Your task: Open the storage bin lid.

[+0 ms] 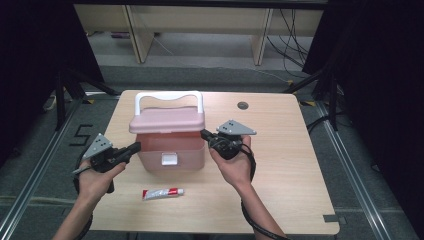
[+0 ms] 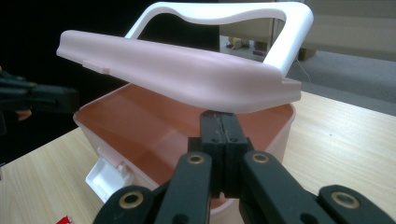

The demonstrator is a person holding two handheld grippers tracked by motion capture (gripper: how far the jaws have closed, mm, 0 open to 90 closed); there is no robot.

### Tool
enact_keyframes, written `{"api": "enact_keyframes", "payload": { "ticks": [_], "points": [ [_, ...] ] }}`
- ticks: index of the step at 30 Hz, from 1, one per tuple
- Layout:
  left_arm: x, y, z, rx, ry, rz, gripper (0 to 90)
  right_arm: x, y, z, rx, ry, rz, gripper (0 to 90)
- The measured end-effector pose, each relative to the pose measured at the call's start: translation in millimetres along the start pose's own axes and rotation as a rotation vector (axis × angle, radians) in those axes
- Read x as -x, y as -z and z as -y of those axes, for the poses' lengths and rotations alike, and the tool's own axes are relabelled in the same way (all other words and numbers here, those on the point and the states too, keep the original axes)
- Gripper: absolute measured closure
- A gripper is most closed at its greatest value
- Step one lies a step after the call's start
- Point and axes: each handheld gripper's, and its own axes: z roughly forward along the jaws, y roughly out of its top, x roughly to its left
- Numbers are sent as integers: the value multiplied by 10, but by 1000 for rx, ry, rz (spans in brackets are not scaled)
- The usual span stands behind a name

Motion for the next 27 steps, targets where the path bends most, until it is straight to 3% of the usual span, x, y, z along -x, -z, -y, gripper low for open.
{"api": "enact_keyframes", "payload": {
  "ticks": [3, 7, 10, 17, 20, 27],
  "points": [
    [-1, -21, 46, -7, 2, -17, 900, 14, -2, -18, 6, 17, 17, 900],
    [-5, -28, 64, -1, -3, -25, 900, 2, -7, -37, 0, -13, 1, 900],
    [-5, -32, 65, -3, -20, -37, 900, 6, -8, -46, 7, 1, 7, 900],
    [5, -52, 65, -4, -19, -42, 900, 12, -34, -92, 22, -1, 13, 900],
    [5, -62, 65, -8, -18, -44, 900, 18, -38, -141, 27, 24, 21, 900],
    [2, -72, 73, -3, -17, -42, 900, 18, -60, -243, 44, 4, 34, 900]
  ]
}}
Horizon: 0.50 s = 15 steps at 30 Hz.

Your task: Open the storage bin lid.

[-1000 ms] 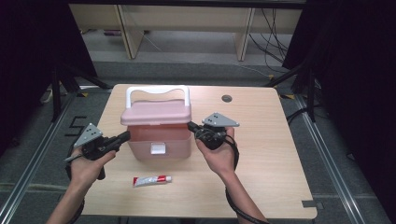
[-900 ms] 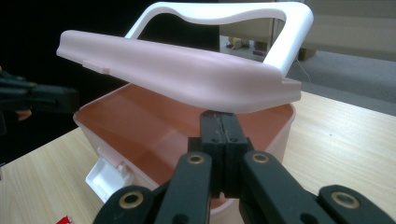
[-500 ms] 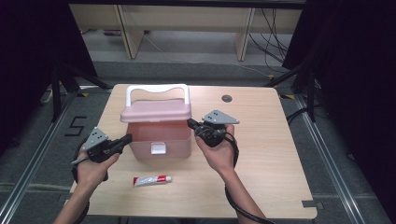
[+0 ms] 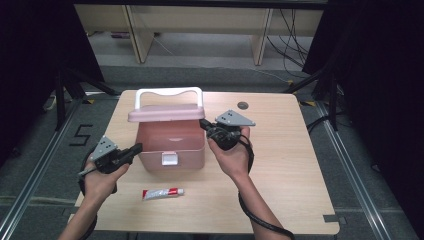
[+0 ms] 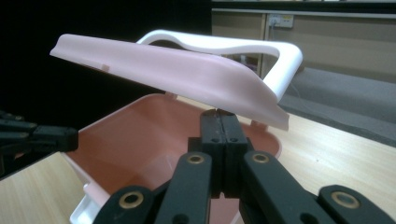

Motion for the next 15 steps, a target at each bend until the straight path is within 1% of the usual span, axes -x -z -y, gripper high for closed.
{"api": "enact_keyframes", "payload": {
  "ticks": [1, 2, 3, 4, 5, 6, 7, 8, 9, 10, 11, 12, 13, 15],
  "points": [
    [0, -1, 1, 0, -2, 0, 900, 4, -11, -13, 10, -3, -4, 900],
    [-4, -10, 3, 8, -1, 6, 900, 8, -16, -30, 15, 4, 2, 900],
    [-7, -12, 4, 9, -2, 8, 900, 24, -24, -45, 33, 26, 13, 900],
    [-7, -12, 5, 7, -2, 7, 900, 13, -24, -56, 22, 1, 10, 900],
    [-6, -9, 4, 3, -4, 3, 900, 11, -31, -64, 32, -6, 16, 900],
    [-6, -12, 4, 4, -5, 4, 900, 21, -38, -74, 40, 3, 15, 900],
    [-5, -15, 4, 3, -5, 3, 900, 24, -41, -83, 45, -2, 23, 900],
    [-6, -17, 3, 2, -6, 3, 900, 23, -49, -93, 45, -12, 18, 900],
    [-6, -19, 2, 0, -6, 3, 900, 28, -52, -105, 47, -12, 23, 900],
    [-6, -21, 2, 0, -7, 3, 900, 46, -66, -119, 69, 10, 28, 900],
    [-7, -22, 2, -1, -8, 3, 900, 40, -68, -133, 61, -14, 23, 900],
    [-7, -24, 2, 1, -5, 4, 900, 58, -73, -151, 72, 9, 35, 900],
    [-7, -25, 3, 1, -3, 4, 900, 59, -73, -168, 66, 1, 38, 900],
    [-13, -34, 8, 10, -8, 13, 900, 69, -91, -200, 82, 4, 48, 900]
  ]
}}
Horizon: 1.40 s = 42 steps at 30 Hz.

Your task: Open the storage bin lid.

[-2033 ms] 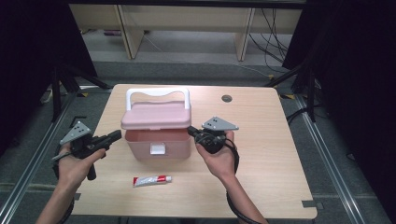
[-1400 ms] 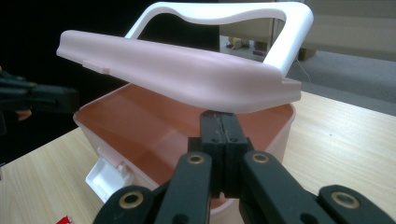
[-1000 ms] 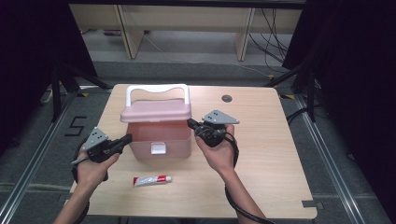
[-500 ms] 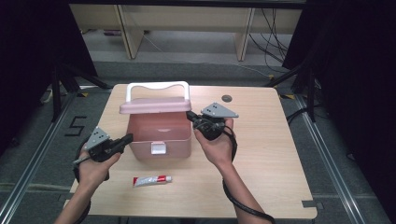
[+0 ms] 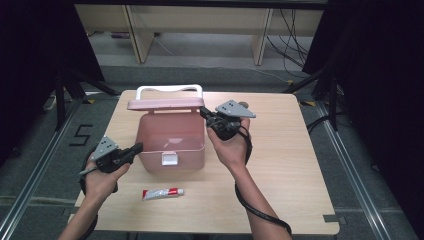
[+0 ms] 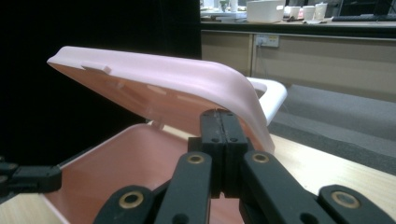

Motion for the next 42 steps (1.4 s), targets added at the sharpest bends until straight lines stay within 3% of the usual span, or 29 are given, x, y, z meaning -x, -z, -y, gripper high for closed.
{"api": "enact_keyframes", "payload": {
  "ticks": [15, 19, 20, 21, 42],
  "points": [
    [-11, 0, 6, 3, -7, 5, 900, 93, -178, -145, 11, -26, 24, 900],
    [-14, 0, 4, -1, -9, 5, 900, 128, -230, -169, 6, -14, 34, 900],
    [-15, -1, 4, -1, -9, 5, 900, 124, -242, -175, 1, -35, 36, 900],
    [-14, -2, 3, -2, -10, 4, 900, 139, -256, -180, 8, -18, 35, 900],
    [-14, -9, 13, 6, -10, 3, 900, 241, -452, -328, 14, -17, 88, 900]
  ]
}}
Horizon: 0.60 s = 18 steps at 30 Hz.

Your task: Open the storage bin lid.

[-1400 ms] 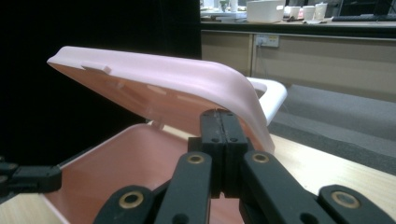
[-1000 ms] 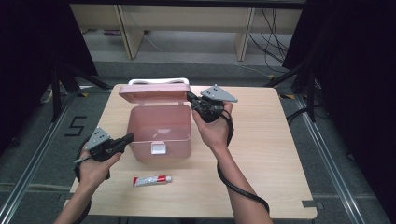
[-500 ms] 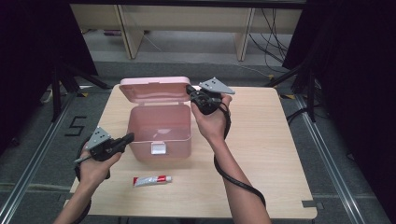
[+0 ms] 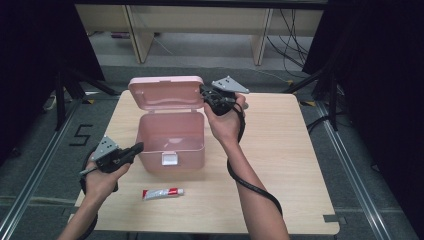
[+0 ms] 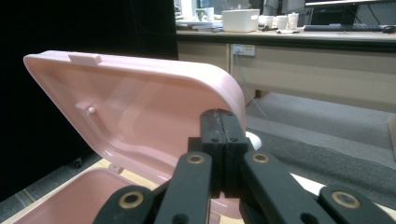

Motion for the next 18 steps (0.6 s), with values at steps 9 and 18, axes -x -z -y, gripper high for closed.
{"api": "enact_keyframes", "payload": {
  "ticks": [9, 18],
  "points": [
    [-1, -1, 0, 1, -1, 1, 900, 44, -99, -28, -6, 0, 20, 900],
    [0, -1, 5, 4, -1, 1, 900, 93, -193, -4, -20, -6, 34, 900]
  ]
}}
